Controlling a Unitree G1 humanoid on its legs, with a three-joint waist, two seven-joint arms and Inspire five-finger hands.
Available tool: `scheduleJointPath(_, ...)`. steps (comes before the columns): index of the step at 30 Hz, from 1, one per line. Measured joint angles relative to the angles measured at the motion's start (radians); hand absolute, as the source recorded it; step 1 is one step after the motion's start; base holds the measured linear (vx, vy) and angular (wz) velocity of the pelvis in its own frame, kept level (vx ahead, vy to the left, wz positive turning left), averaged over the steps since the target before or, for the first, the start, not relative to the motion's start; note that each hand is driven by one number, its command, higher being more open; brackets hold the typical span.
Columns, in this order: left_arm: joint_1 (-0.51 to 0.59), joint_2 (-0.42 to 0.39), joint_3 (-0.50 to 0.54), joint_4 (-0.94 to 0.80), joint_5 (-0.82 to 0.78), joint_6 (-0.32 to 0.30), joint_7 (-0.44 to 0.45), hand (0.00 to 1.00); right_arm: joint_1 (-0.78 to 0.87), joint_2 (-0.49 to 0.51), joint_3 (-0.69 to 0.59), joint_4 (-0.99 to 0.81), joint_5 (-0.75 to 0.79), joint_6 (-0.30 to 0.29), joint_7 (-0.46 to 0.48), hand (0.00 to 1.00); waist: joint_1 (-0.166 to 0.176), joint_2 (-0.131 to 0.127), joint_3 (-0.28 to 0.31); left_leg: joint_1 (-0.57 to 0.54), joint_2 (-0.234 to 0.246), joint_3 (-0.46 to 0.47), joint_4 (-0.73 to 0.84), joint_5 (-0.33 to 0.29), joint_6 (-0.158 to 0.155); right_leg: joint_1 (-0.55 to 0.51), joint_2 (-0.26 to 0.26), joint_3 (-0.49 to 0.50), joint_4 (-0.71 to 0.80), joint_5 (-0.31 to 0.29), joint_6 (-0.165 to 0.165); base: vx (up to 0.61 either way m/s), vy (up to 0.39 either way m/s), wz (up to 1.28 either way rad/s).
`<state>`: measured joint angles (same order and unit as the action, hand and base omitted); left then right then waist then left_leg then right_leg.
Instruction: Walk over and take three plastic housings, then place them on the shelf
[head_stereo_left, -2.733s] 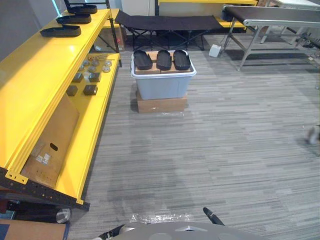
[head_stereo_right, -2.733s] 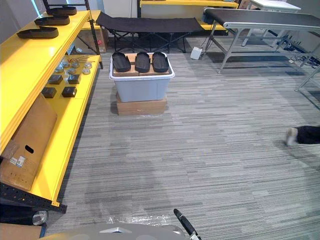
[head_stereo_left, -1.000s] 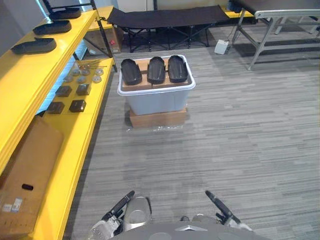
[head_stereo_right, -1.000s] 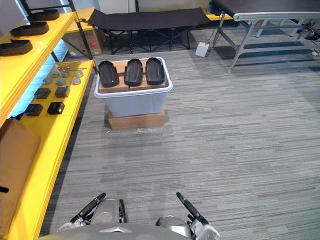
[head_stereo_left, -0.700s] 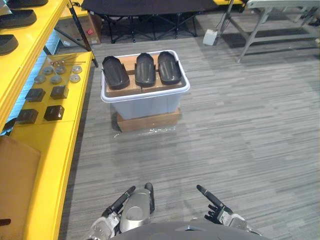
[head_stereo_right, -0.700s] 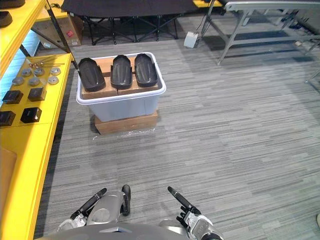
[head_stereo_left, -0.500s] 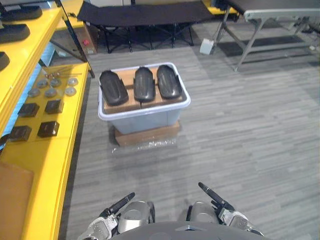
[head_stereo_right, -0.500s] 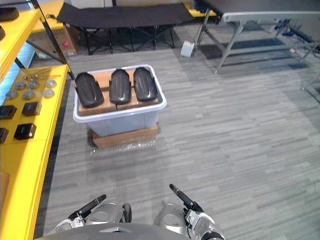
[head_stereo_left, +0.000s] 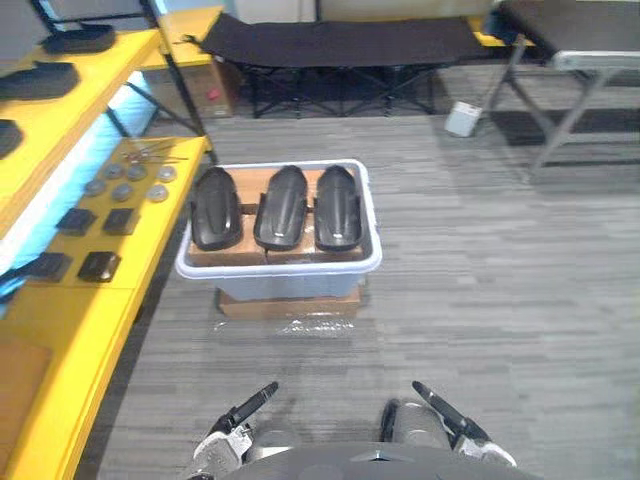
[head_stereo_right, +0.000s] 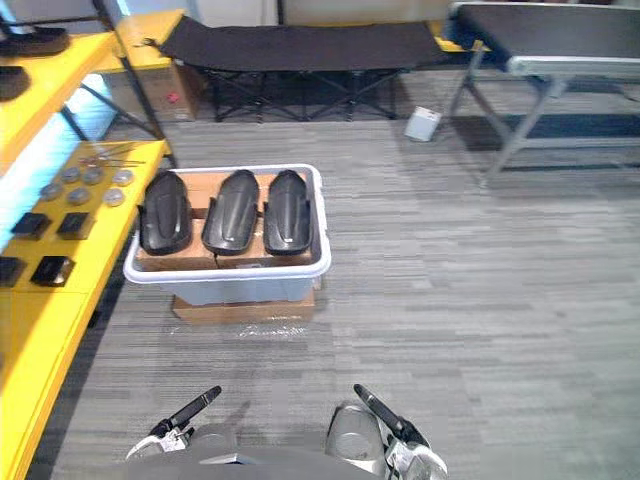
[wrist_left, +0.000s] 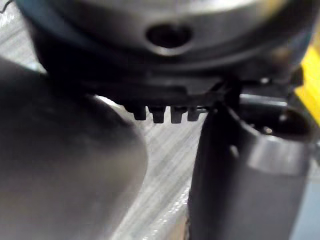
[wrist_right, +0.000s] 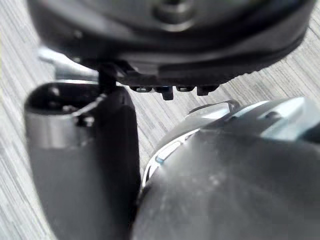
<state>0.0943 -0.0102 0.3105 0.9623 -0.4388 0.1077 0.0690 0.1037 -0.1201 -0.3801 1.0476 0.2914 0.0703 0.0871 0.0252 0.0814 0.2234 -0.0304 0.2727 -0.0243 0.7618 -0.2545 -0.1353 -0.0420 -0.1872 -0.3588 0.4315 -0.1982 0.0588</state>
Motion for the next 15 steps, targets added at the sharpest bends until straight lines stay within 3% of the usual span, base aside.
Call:
scheduleJointPath(2, 0.009, 0.003, -0.008, -0.009, -0.003, -0.003, 0.008, 1.0, -0.001, 0.007, 0.0, 0.009, 0.002, -0.02, -0.014, 1.0, 0.0, -0.007, 0.002, -0.001, 0.001, 0.065, -0.049, -0.011, -0.008, 0.083, 0.0, -0.032, -0.067, 0.023, 0.0, 0.22, -0.131, 0.52)
scheduleJointPath(3, 0.013, 0.015, -0.029, -0.01, -0.017, -0.001, 0.01, 1.0, -0.003, 0.011, 0.001, 0.006, 0.01, -0.038, -0.017, 1.0, -0.001, -0.013, 0.0, 0.005, -0.003, 0.132, -0.175, -0.006, -0.003, 0.126, -0.002, -0.056, -0.127, 0.046, 0.009, 0.19, -0.032, 0.38)
scheduleJointPath(4, 0.013, 0.02, -0.041, -0.01, -0.022, 0.001, 0.009, 1.0, -0.006, 0.013, 0.004, -0.017, 0.01, -0.075, -0.017, 1.0, -0.002, -0.014, -0.001, -0.001, -0.014, 0.189, -0.358, 0.055, 0.023, 0.153, -0.005, -0.078, -0.19, 0.054, 0.022, 0.16, 0.007, 0.3)
scheduleJointPath(5, 0.012, 0.017, -0.04, -0.009, -0.024, 0.003, 0.009, 1.0, -0.006, 0.012, 0.008, -0.029, 0.009, -0.088, -0.017, 1.0, -0.002, -0.01, -0.001, -0.007, -0.021, 0.193, -0.421, 0.103, 0.031, 0.152, -0.005, -0.078, -0.198, 0.059, 0.031, 0.12, 0.053, 0.15)
scheduleJointPath(6, 0.012, 0.016, -0.04, -0.008, -0.024, 0.003, 0.008, 1.0, -0.004, 0.006, 0.014, -0.041, 0.008, -0.101, -0.018, 1.0, -0.003, -0.005, -0.002, -0.015, -0.027, 0.196, -0.472, 0.169, 0.028, 0.151, -0.003, -0.078, -0.203, 0.062, 0.04, 0.09, 0.114, -0.01)
scheduleJointPath(7, 0.002, 0.025, -0.035, 0.003, -0.025, 0.003, 0.006, 1.0, -0.003, 0.016, 0.034, -0.051, 0.004, -0.122, -0.03, 1.0, 0.001, -0.028, -0.004, -0.001, -0.064, 0.197, -0.505, 0.187, 0.013, 0.154, -0.016, -0.061, -0.22, 0.07, 0.065, 0.14, 0.129, 0.03)
scheduleJointPath(10, -0.008, 0.078, -0.071, 0.009, 0.02, -0.003, 0.006, 1.0, -0.001, 0.048, 0.097, -0.103, -0.018, -0.175, -0.058, 1.0, 0.0, -0.09, -0.016, 0.023, -0.132, 0.221, -0.598, 0.208, 0.04, 0.165, -0.06, -0.048, -0.306, 0.111, 0.101, 0.14, 0.139, -0.03)
scheduleJointPath(15, -0.006, 0.103, -0.121, -0.014, 0.047, -0.02, 0.019, 1.0, 0.069, 0.058, 0.204, -0.386, -0.056, -0.201, -0.164, 1.0, -0.007, -0.098, -0.023, 0.047, -0.187, 0.243, -0.648, 0.215, 0.056, 0.168, -0.092, -0.021, -0.347, 0.137, 0.118, 0.1, 0.104, -0.08)
